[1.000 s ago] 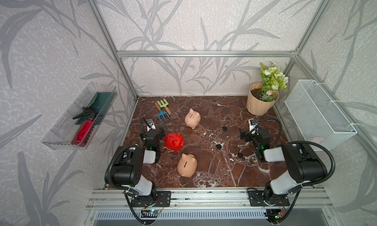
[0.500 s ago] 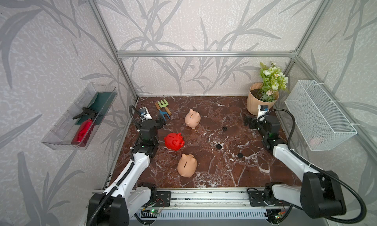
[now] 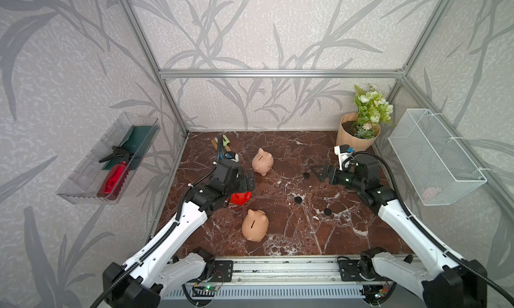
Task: Close piggy banks
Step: Move the piggy bank to the center of the board.
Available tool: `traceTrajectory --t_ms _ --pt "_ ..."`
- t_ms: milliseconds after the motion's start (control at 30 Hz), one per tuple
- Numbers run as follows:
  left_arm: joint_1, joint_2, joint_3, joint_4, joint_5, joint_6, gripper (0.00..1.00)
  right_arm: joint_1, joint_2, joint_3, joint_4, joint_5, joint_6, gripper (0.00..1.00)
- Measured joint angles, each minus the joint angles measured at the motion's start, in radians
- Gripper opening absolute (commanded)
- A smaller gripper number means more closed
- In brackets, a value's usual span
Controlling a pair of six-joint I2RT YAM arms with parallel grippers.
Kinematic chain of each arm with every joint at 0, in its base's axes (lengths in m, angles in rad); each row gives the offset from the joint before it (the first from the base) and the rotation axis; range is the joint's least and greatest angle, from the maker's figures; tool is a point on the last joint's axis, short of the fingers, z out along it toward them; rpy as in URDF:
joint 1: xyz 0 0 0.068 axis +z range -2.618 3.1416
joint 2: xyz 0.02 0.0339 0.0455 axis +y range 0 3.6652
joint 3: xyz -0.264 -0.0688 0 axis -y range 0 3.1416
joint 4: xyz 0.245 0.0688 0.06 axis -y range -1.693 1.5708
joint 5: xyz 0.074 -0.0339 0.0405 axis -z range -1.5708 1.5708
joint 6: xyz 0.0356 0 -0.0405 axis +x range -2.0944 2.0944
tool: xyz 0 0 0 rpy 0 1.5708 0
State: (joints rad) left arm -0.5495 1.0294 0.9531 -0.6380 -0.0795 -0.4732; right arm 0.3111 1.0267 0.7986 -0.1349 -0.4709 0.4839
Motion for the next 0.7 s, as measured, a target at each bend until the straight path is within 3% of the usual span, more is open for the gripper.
traceTrajectory --t_ms 233,700 --pt "-0.141 -0.054 -0.007 -0.19 0.026 -0.025 0.99 0.123 -0.053 0.0 -0.155 0.032 -0.017 0.99" --pt "-0.352 0.006 -0.105 -0.241 0.011 -0.084 0.99 0.219 -0.005 -0.016 -0.208 0.092 -0.016 0.99"
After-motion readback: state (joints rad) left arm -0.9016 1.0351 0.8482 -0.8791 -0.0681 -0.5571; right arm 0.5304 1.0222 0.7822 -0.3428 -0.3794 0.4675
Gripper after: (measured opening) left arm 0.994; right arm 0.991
